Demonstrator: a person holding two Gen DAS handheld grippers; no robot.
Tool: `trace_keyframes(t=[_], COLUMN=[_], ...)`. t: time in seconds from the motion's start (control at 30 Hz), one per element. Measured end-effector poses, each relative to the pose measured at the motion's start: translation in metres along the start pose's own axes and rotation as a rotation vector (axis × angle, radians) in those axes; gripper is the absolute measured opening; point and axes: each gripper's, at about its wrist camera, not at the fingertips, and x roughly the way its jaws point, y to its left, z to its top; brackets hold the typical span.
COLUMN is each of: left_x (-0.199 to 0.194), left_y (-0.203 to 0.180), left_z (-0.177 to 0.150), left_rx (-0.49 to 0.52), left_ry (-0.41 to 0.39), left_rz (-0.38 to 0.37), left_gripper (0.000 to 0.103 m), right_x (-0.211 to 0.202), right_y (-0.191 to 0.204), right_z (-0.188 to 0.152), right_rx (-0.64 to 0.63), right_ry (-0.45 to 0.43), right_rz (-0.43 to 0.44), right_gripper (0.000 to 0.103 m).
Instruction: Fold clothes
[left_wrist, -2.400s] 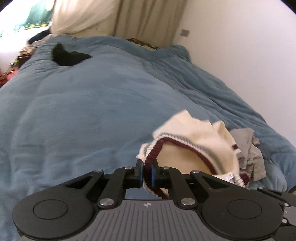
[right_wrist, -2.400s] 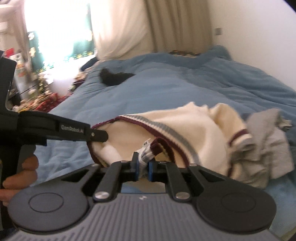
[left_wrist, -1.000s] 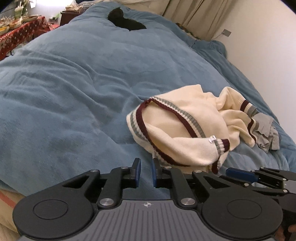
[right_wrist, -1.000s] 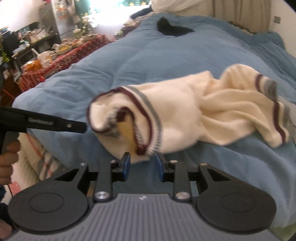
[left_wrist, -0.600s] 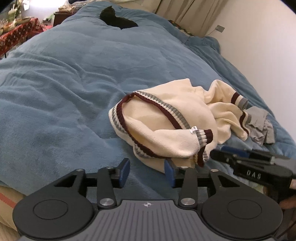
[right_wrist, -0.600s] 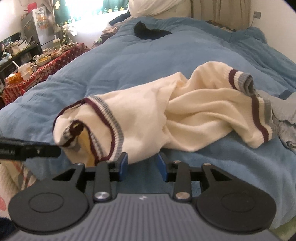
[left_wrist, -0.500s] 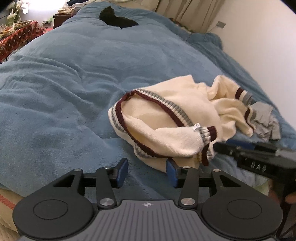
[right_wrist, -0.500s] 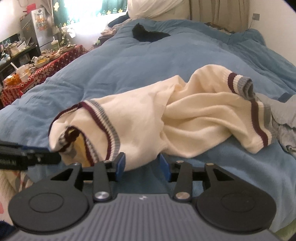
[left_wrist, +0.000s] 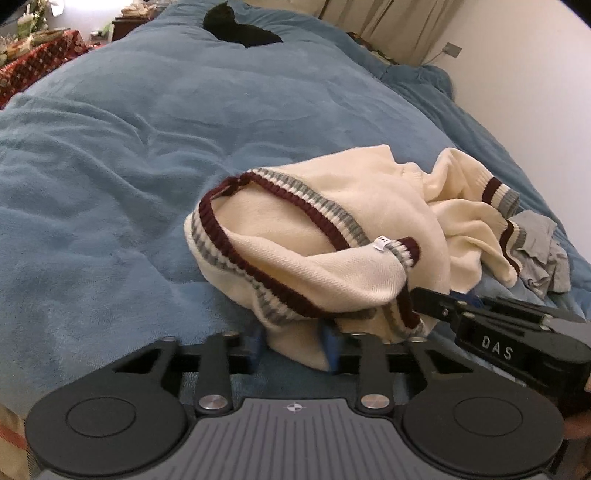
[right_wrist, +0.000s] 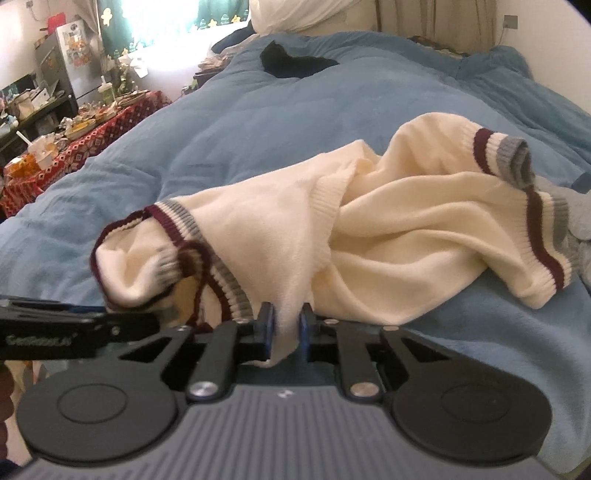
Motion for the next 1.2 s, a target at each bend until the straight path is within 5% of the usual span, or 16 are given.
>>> trace_keyframes(t=[0.1, 0.27, 0.6, 0.83, 0.9, 1.03, 1.2], left_x=[-0.004, -0.018, -0.053, -0.018, -0.020, -0.026, -0.029], left_y=[0.001, 0.002, 0.027, 0.035, 0.043, 0.051, 0.050], left_z=[0.001, 0.004, 0.026, 0.005, 0.002, 0.001, -0.003], left_rx=[-0.001, 0.053, -0.028, 0.010, -0.023, -0.051, -0.046], left_ry=[-0.024, -0.133, -0.230, -0.029, -0.013, 0.004, 0.001], left_rz=[0.017, 0.199, 0.170, 0.137, 0.106, 0.070, 0.065], left_gripper=[0.008, 0.007, 0.006, 0.009, 0.012, 0.037, 0.038], right_x=[-0.006, -0.020, -0.064, -0.033, -0.025, -0.023, -0.031], right_y=[0.002, -0.005, -0.020, -0.022, -0.023, -0.022, -0.024], right_z=[0.000, 0.003, 0.023, -0.006, -0.013, -0.015, -0.014], right_rx=[-0.014, -0.019, -0.007, -0.040, -0.036, -0.040, -0.013], right_ry=[-0.024, -0.060, -0.155, -0.024, 0.003, 0.008, 0.000], right_rz=[-0.013, -0.059, -0.120, -0.152, -0.163, -0.173, -0.155], right_gripper=[0.010, 0.009, 0.008, 0.009, 0.009, 0.011, 0.017])
